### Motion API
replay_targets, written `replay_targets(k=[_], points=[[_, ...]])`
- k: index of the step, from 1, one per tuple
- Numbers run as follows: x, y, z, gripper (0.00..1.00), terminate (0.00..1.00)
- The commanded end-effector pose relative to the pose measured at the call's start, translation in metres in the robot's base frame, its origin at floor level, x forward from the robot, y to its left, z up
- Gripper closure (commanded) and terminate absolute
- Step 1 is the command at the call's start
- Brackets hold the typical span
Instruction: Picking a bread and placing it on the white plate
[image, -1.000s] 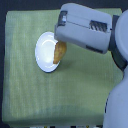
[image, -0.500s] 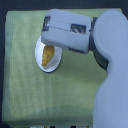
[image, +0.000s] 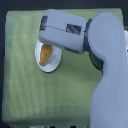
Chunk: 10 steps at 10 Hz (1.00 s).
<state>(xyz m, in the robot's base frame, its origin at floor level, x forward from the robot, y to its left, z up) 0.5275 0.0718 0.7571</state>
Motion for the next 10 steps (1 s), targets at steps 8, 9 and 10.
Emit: replay_targets(k=[8,9,10], points=[[-0.008,-0.007,-0.007,0.00,0.00],[-0.008,-0.008,-0.006,0.00,0.00],[-0.007,-0.009,-0.004,0.00,0.00]])
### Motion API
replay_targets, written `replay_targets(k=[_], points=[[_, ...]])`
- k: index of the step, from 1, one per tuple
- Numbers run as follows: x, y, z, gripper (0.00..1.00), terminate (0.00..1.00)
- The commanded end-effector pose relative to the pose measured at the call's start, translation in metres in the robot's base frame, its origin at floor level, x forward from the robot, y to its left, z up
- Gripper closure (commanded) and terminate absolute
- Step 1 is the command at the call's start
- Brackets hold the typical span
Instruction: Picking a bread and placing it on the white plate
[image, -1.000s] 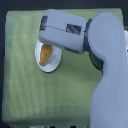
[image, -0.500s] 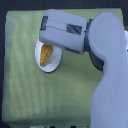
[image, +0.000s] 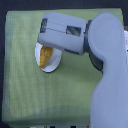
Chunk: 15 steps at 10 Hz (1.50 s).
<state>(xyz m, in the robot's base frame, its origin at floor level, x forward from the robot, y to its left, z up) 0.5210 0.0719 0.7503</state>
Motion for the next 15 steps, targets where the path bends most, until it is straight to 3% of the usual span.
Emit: replay_targets(k=[1,6,9,15], points=[[0.004,-0.009,0.010,0.00,0.00],[0.024,-0.015,0.051,0.00,0.00],[0.038,-0.033,0.105,0.00,0.00],[0.019,-0.074,0.135,0.00,0.00]])
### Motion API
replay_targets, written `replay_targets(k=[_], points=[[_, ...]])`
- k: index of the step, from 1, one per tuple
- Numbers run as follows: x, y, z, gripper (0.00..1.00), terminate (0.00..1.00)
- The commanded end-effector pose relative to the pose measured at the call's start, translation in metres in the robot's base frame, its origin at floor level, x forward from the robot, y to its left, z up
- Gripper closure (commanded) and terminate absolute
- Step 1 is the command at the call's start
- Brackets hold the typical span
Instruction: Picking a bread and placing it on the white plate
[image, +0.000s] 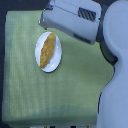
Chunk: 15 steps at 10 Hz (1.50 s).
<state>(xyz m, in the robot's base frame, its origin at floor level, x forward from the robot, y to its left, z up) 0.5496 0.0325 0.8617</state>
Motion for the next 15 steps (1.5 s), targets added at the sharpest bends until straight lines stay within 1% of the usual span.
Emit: replay_targets(k=[1,2,4,5,6,9,12,15], points=[[-0.011,-0.050,0.030,0.00,0.00],[-0.012,-0.057,0.033,0.00,0.00],[-0.012,-0.109,0.044,0.00,0.00],[-0.013,-0.146,0.051,0.00,0.00],[-0.014,-0.159,0.054,0.00,0.00],[-0.016,-0.222,0.071,0.00,0.00],[-0.029,-0.281,0.078,0.00,0.00],[-0.043,-0.317,0.075,0.00,0.00]])
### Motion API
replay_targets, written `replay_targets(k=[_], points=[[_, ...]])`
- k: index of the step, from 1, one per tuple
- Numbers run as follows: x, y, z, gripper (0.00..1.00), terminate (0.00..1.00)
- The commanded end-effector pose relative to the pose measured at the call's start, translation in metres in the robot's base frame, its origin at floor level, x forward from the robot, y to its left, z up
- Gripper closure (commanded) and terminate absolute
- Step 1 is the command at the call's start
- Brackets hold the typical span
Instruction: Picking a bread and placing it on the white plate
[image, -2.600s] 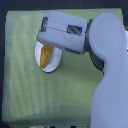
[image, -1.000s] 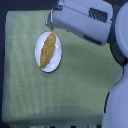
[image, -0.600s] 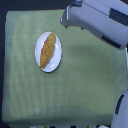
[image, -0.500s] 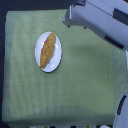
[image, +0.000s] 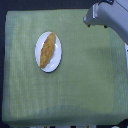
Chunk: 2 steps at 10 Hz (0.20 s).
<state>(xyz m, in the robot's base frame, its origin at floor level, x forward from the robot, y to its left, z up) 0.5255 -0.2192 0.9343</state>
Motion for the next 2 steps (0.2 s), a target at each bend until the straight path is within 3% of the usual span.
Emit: replay_targets(k=[1,2], points=[[-0.0252,-0.0694,-0.0004,0.00,0.00],[-0.0234,-0.0694,-0.0001,0.00,1.00]])
